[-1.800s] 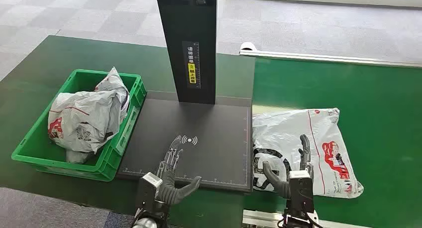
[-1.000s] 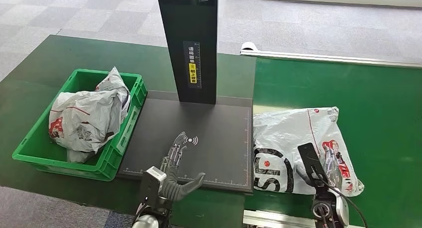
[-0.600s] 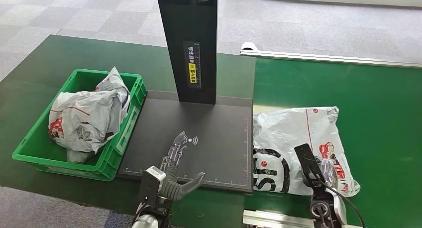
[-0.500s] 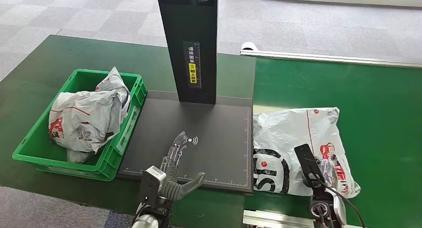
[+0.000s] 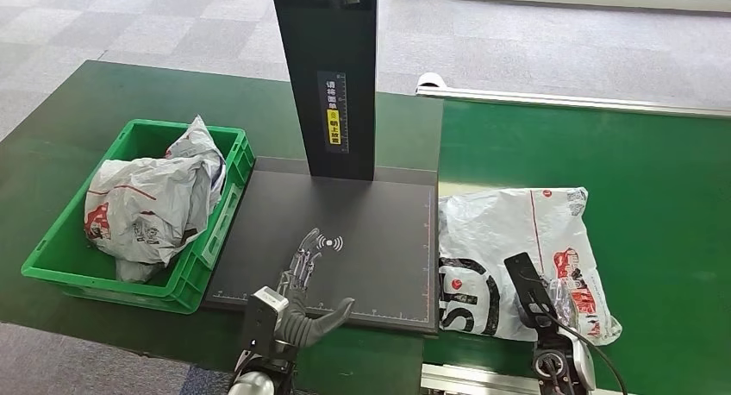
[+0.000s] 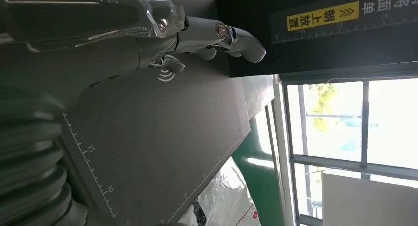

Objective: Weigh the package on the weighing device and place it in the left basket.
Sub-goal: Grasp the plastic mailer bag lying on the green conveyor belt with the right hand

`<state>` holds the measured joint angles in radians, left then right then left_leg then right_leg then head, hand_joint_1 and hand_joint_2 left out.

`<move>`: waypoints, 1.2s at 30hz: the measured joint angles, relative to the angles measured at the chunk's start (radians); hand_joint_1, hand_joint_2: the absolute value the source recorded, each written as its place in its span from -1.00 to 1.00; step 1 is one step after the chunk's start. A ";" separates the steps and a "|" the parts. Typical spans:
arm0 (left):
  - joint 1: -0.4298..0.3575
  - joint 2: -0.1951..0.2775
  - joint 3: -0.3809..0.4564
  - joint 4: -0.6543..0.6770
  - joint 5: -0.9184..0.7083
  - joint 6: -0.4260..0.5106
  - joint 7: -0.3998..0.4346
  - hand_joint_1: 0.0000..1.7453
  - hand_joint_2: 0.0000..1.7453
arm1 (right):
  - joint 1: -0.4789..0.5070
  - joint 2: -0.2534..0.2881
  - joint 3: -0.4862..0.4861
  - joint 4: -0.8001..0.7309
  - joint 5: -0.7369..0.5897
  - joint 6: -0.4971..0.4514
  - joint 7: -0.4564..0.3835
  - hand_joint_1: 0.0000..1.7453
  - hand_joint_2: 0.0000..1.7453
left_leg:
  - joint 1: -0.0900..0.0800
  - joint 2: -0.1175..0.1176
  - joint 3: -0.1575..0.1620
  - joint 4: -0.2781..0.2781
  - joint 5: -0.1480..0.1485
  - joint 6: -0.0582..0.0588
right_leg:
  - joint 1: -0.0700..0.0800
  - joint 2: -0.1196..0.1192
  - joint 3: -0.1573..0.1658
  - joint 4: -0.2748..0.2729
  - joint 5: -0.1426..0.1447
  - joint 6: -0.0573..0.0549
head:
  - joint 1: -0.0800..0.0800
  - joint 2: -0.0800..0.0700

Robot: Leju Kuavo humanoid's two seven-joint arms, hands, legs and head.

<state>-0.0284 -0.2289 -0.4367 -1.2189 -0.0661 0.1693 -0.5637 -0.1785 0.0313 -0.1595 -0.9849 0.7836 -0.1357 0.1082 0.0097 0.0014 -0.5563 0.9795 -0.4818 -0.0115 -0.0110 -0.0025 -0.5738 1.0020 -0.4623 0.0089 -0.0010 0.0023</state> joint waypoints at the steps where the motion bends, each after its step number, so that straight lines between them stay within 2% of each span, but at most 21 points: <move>1: 0.000 0.002 0.001 0.000 0.003 0.003 -0.003 -1.00 1.00 | 0.000 0.002 0.000 -0.006 0.000 -0.021 -0.015 1.00 1.00 | 0.000 0.000 0.000 0.000 0.000 0.000 | 0.000 0.000 0.000 0.000 0.000 0.000 | 0.000 0.000; 7: 0.006 0.015 0.007 0.000 0.013 0.012 -0.021 -1.00 1.00 | 0.013 0.021 0.011 -0.129 -0.032 -0.128 -0.134 1.00 1.00 | 0.000 0.000 0.000 0.000 0.000 0.000 | 0.000 0.000 0.000 0.000 0.000 0.000 | 0.000 0.000; 11: 0.007 0.018 0.013 0.000 0.014 0.012 -0.031 -1.00 1.00 | 0.053 0.038 0.018 -0.275 -0.079 -0.195 -0.215 1.00 1.00 | 0.000 0.000 0.000 0.000 0.000 0.000 | 0.000 0.000 0.000 0.000 0.000 0.000 | 0.000 0.000; 15: 0.006 0.018 0.017 0.000 0.012 0.007 -0.039 -1.00 1.00 | 0.105 0.053 0.021 -0.421 -0.120 -0.241 -0.261 1.00 1.00 | 0.000 0.000 0.000 0.000 0.000 0.000 | 0.000 0.000 0.000 0.000 0.000 0.000 | 0.000 0.000; 21: 0.003 0.018 0.022 0.000 0.009 -0.001 -0.045 -1.00 1.00 | 0.154 0.065 0.023 -0.540 -0.142 -0.260 -0.282 1.00 1.00 | 0.000 0.000 0.000 0.000 0.000 0.000 | 0.000 0.000 0.000 0.000 0.000 0.000 | 0.000 0.000; 32: -0.001 0.018 0.028 0.002 0.007 -0.002 -0.047 -1.00 1.00 | 0.173 0.071 0.023 -0.588 -0.145 -0.262 -0.288 1.00 1.00 | 0.000 0.000 0.000 0.000 0.000 0.000 | 0.000 0.000 0.000 0.000 0.000 0.000 | 0.000 0.000; 33: -0.001 0.018 0.029 0.002 0.007 -0.002 -0.047 -1.00 1.00 | 0.173 0.071 0.023 -0.589 -0.145 -0.262 -0.288 0.56 1.00 | 0.000 0.000 0.000 0.000 0.000 0.000 | 0.000 0.000 0.000 0.000 0.000 0.000 | 0.000 0.000; 36: -0.001 0.017 0.030 0.002 0.006 -0.002 -0.049 -1.00 1.00 | 0.174 0.072 0.023 -0.589 -0.144 -0.257 -0.282 -0.94 1.00 | 0.000 0.000 0.000 0.000 0.000 0.000 | 0.000 0.000 0.000 0.000 0.000 0.000 | 0.000 0.000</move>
<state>-0.0291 -0.2123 -0.4067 -1.2174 -0.0601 0.1670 -0.6126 -0.0049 0.1028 -0.1366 -1.5743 0.6401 -0.3924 -0.1734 0.0096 0.0016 -0.5559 0.9795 -0.4820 -0.0116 -0.0110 -0.0024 -0.5740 1.0020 -0.4625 0.0089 -0.0010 0.0023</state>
